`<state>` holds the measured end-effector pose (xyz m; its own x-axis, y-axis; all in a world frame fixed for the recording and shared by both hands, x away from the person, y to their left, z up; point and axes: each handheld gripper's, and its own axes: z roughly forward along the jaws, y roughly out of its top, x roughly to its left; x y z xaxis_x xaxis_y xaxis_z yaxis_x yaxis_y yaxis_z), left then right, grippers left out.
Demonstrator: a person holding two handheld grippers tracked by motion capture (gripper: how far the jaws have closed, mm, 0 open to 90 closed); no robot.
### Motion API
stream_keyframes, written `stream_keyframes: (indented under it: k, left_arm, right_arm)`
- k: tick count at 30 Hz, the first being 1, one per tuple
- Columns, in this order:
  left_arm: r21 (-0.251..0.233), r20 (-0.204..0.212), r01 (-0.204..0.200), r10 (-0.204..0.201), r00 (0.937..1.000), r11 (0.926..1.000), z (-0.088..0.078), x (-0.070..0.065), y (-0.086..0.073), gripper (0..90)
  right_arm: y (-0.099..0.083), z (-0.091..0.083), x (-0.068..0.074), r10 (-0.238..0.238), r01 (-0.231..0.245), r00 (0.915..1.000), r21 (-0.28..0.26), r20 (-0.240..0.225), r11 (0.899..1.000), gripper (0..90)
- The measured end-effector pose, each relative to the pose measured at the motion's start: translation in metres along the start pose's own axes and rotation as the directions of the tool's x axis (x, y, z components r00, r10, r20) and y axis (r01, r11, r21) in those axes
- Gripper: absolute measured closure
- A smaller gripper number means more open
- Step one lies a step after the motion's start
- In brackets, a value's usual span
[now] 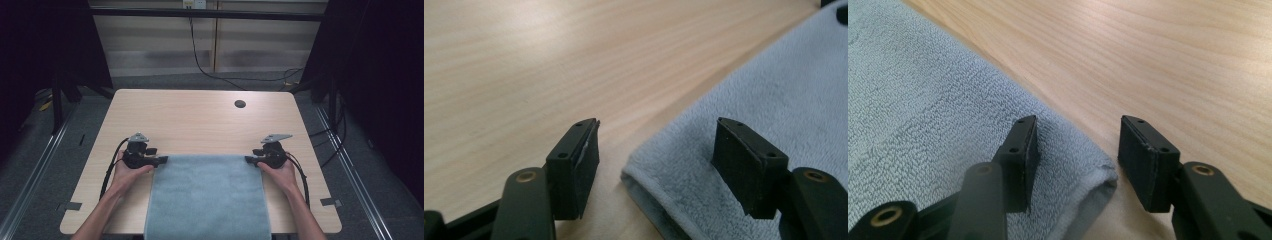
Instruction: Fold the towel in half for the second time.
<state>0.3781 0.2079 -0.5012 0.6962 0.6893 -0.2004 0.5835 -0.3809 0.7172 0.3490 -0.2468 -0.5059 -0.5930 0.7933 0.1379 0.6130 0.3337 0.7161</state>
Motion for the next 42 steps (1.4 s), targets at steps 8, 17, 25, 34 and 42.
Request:
stream_keyframes:
  k: [8,17,25,34,42]
  left_arm:
    - [0.023,0.065,-0.061,0.059,0.9961,0.9979,0.0,-0.011,-0.006,71.2]
    - [-0.115,0.112,0.027,-0.014,0.9936,0.993,-0.025,-0.011,0.01,80.5]
    - [-0.223,0.082,0.001,0.018,0.9964,0.9749,-0.044,-0.007,0.051,80.5]
    - [-0.32,0.039,-0.038,0.054,0.9978,0.9466,-0.064,-0.003,0.106,80.5]
    - [-0.339,0.044,-0.093,0.115,0.9924,0.936,-0.075,-0.012,0.093,80.4]
  right_arm:
    - [0.0,-0.002,0.005,-0.002,0.003,0.9991,0.022,-0.043,1.0,72.9]
    - [0.011,-0.021,0.002,0.049,-0.057,0.9934,-0.079,-0.104,0.995,84.8]
    - [0.056,-0.045,0.0,0.0,-0.01,0.9984,-0.173,-0.057,0.985,85.0]
    - [0.102,-0.064,-0.014,0.007,-0.007,1.0,-0.262,-0.004,0.965,85.1]
    - [0.103,-0.083,0.004,-0.066,0.062,0.9978,-0.312,-0.004,0.948,85.2]
